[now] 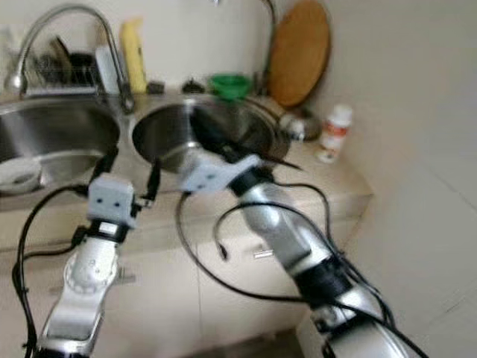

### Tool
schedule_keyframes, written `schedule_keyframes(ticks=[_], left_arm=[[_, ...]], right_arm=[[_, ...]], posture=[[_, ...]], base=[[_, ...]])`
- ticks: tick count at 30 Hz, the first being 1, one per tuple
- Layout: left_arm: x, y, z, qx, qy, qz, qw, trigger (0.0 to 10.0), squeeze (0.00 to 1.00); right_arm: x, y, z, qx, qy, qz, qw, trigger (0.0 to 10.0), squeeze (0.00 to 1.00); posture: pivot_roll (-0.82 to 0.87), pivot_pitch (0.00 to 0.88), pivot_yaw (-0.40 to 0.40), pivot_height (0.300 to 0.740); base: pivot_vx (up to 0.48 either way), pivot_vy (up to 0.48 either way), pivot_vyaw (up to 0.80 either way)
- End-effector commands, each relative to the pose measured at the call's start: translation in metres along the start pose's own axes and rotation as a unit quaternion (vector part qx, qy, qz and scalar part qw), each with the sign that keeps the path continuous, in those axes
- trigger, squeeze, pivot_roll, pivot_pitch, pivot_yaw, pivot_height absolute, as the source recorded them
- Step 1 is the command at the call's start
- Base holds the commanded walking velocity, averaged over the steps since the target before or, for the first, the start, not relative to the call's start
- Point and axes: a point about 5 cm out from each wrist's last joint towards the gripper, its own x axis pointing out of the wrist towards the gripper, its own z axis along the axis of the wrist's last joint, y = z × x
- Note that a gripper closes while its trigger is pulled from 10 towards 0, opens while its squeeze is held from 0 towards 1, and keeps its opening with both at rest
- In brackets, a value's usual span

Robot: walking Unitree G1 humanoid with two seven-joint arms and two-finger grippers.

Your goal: Kitchen organization

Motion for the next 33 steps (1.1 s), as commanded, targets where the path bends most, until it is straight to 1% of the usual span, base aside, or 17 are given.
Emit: schedule_keyframes(ticks=[1, 4, 7, 11, 12, 14, 20, 23, 25, 27, 30, 33], left_arm=[[0.001, -0.005, 0.003, -0.001, -0.003, -0.002, 1.000, 10.0, 0.00], [0.000, -0.005, 0.003, -0.012, -0.003, -0.002, 1.000, 10.0, 0.00], [0.000, -0.004, 0.003, -0.014, -0.002, -0.001, 1.000, 10.0, 0.00], [0.001, -0.004, 0.004, -0.017, -0.005, -0.002, 1.000, 10.0, 0.00], [0.001, -0.004, 0.004, -0.015, -0.005, -0.002, 1.000, 10.0, 0.00], [0.001, -0.004, 0.004, -0.016, -0.008, -0.002, 1.000, 10.0, 0.00], [0.000, -0.004, 0.007, -0.011, -0.019, -0.003, 1.000, 10.0, 0.00], [0.000, -0.004, 0.006, -0.015, -0.018, -0.003, 1.000, 10.0, 0.00], [0.000, -0.004, 0.006, -0.033, -0.015, 0.002, 0.999, 10.0, 0.00], [0.000, -0.004, 0.006, -0.034, -0.014, 0.001, 0.999, 10.0, 0.00], [0.000, -0.005, 0.001, -0.034, 0.004, -0.004, 0.999, 10.0, 0.00], [0.000, -0.005, 0.001, -0.031, 0.002, -0.009, 0.999, 10.0, 0.00]], right_arm=[[-0.003, -0.003, -0.005, 0.008, 0.006, -0.001, 1.000, 10.0, 0.00], [-0.002, -0.003, -0.007, 0.008, 0.007, -0.001, 1.000, 10.0, 0.00], [-0.002, -0.004, -0.008, 0.011, 0.006, -0.003, 1.000, 10.0, 0.00], [-0.002, -0.004, -0.011, 0.031, 0.007, -0.008, 0.999, 10.0, 0.00], [-0.002, -0.005, -0.012, 0.054, 0.011, -0.013, 0.998, 10.0, 0.00], [-0.002, -0.006, -0.012, 0.057, 0.008, -0.015, 0.998, 10.0, 0.00], [-0.001, -0.007, -0.014, 0.063, 0.013, -0.022, 0.998, 10.0, 0.00], [-0.002, -0.006, -0.015, 0.065, 0.015, -0.022, 0.998, 10.0, 0.00], [-0.003, -0.006, -0.018, 0.071, 0.021, -0.024, 0.997, 10.0, 0.00], [-0.004, -0.006, -0.019, 0.074, 0.024, -0.026, 0.997, 10.0, 0.00], [-0.005, -0.007, -0.022, 0.080, 0.032, -0.032, 0.996, 10.0, 0.00], [-0.006, -0.007, -0.022, 0.082, 0.035, -0.035, 0.995, 10.0, 0.00]], posture=[[0.10, 0.000, -0.068, 0.740], [0.10, 0.000, -0.069, 0.740], [0.10, 0.000, -0.070, 0.740], [0.10, 0.000, -0.071, 0.740], [0.10, 0.000, -0.071, 0.740], [0.10, 0.000, -0.071, 0.740], [0.11, 0.000, -0.068, 0.740], [0.11, 0.000, -0.068, 0.740], [0.11, 0.000, -0.069, 0.740], [0.11, 0.000, -0.068, 0.740], [0.11, 0.000, -0.067, 0.740], [0.11, 0.000, -0.066, 0.740]], base=[[0.000, 0.000, 0.80], [0.000, 0.000, 0.80], [0.000, 0.000, 0.80], [0.000, 0.416, 0.80], [0.000, 0.480, 0.00], [0.000, 0.480, 0.00], [0.000, 0.000, 0.00], [0.000, 0.000, 0.00], [0.000, 0.000, 0.00], [0.000, 0.000, 0.00], [0.000, 0.422, 0.00], [0.000, 0.480, 0.00]])
